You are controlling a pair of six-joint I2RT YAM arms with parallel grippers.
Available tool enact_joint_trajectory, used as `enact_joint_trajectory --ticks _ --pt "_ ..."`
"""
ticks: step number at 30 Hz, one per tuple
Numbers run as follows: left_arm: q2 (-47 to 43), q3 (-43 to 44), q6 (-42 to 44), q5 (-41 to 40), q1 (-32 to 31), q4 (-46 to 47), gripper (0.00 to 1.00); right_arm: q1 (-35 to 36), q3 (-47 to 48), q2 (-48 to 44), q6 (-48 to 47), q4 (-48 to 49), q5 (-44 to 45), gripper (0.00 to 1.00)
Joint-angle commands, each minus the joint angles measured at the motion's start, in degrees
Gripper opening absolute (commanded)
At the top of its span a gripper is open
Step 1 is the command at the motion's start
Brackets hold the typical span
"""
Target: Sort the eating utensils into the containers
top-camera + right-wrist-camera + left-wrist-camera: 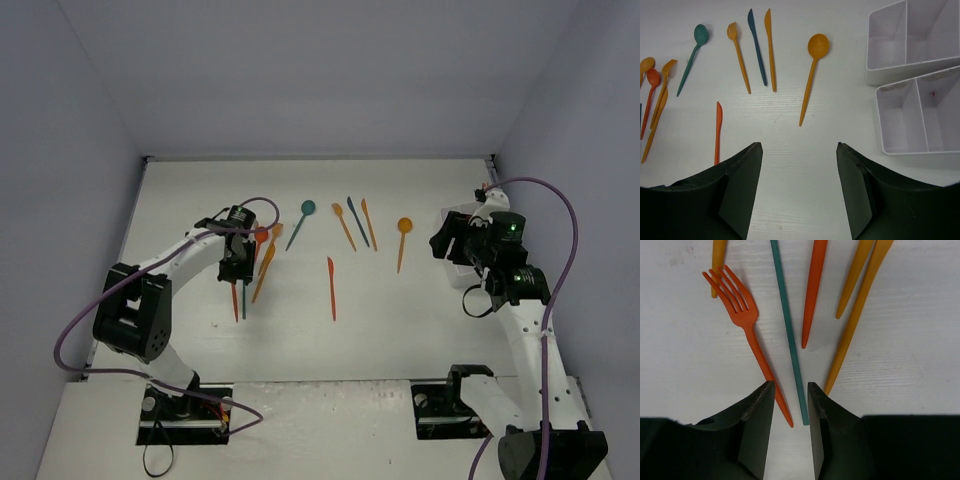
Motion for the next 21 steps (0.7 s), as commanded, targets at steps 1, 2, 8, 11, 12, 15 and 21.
enact_joint_trajectory --ticks 1,2,8,11,12,15,21 --pt "1.01 0.19 -1.77 -1.42 -0.34 0.64 0.29 1.83 -0.09 -0.89 -0.48 1.62 -1.03 0.59" --pt "1.35 0.07 -1.74 -1.54 -0.34 0.72 0.28 1.95 -0.1 -0.89 -0.48 1.59 -1.0 0.59" --pt "3.28 -0.71 -2.0 -1.7 -0.34 1.2 0.24 2.31 -0.26 -0.94 -0.47 1.57 -0.76 0.6" --pt "4.06 -1.03 -2.13 -1.31 -0.34 1.68 0.23 2.31 -0.5 -1.1 -0.27 1.59 -0.23 0.6" --pt "4.16 -1.13 -2.19 -1.12 -0.34 1.89 0.23 2.31 -0.6 -1.09 -0.22 1.59 -0.18 0.6" --pt "4.84 -1.34 -2.68 -0.65 -0.36 2.54 0.22 2.31 -0.87 -1.12 -0.13 1.57 -0.18 0.61" --pt "6.67 -2.07 -3.91 -1.13 -1.36 3.37 0.15 2.31 -0.74 -1.16 -0.04 1.53 0.0 0.61"
